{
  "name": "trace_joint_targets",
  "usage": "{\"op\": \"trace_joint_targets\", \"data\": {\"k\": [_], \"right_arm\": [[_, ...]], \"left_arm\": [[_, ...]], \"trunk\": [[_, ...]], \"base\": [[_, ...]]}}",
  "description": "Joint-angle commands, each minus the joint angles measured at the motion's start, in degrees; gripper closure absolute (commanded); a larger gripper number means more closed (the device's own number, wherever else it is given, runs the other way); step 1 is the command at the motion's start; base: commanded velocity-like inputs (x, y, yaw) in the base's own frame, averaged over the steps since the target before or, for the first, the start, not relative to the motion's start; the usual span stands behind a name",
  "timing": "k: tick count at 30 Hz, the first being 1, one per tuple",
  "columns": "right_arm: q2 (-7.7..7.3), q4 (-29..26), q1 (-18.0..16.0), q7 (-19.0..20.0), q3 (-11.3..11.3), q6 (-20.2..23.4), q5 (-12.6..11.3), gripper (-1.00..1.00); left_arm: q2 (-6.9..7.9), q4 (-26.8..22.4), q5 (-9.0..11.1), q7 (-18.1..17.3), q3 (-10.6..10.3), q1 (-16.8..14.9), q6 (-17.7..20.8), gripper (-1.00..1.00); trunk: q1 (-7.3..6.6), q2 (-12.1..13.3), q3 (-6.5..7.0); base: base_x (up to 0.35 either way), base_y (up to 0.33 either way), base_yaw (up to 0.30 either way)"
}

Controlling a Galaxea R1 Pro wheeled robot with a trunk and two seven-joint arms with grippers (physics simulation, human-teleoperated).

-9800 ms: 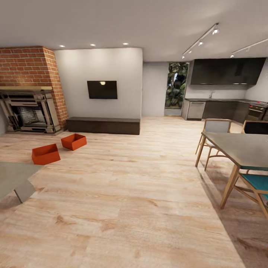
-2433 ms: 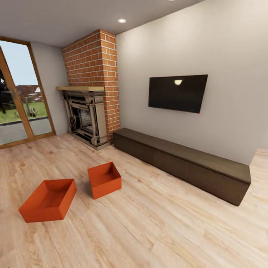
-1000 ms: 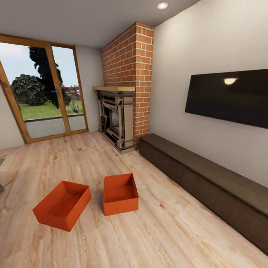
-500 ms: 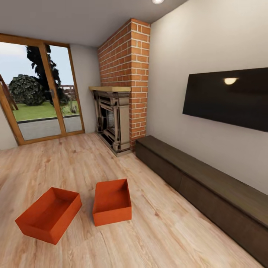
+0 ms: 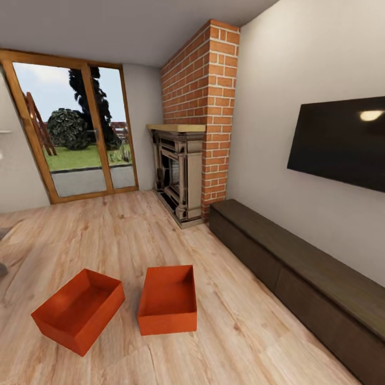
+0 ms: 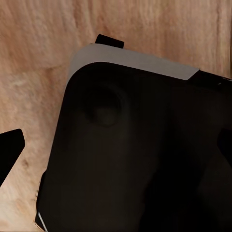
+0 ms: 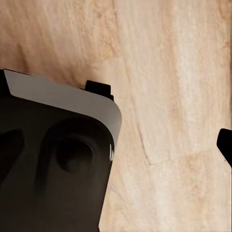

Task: Move the two storage containers from the living room to the garage. In the garage, place one container on the floor and stack the other container on top of it (either order is fine).

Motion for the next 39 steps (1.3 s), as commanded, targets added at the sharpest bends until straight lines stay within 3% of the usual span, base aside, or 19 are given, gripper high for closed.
{"op": "trace_joint_targets", "data": {"k": [1, 10, 21, 39], "right_arm": [[0.01, 0.16, -0.06, -0.18, 0.30, -0.30, 0.02, -1.00], [0.03, 0.16, -0.06, -0.16, 0.33, -0.27, 0.08, -1.00], [0.24, 0.16, -0.06, -0.11, 0.21, -0.29, -0.07, -1.00], [-0.01, 0.16, -0.06, -0.11, 0.30, -0.30, -0.15, -1.00]], "left_arm": [[-0.03, -0.15, 0.38, 0.22, 0.01, 0.00, 0.36, -1.00], [-0.04, -0.20, 0.32, 0.22, 0.02, 0.00, 0.27, -1.00], [-0.12, -0.55, 0.02, 0.11, -0.22, 0.00, 0.33, -1.00], [-0.14, -0.41, -0.29, 0.04, -0.51, 0.00, 0.32, -1.00]], "trunk": [[0.03, -0.03, -0.06], [0.03, -0.03, -0.06], [0.03, -0.03, -0.06], [0.03, -0.03, -0.06]], "base": [[0.320, -0.014, 0.274], [0.277, 0.000, 0.233], [0.081, 0.003, 0.017], [0.306, 0.135, 0.000]]}}
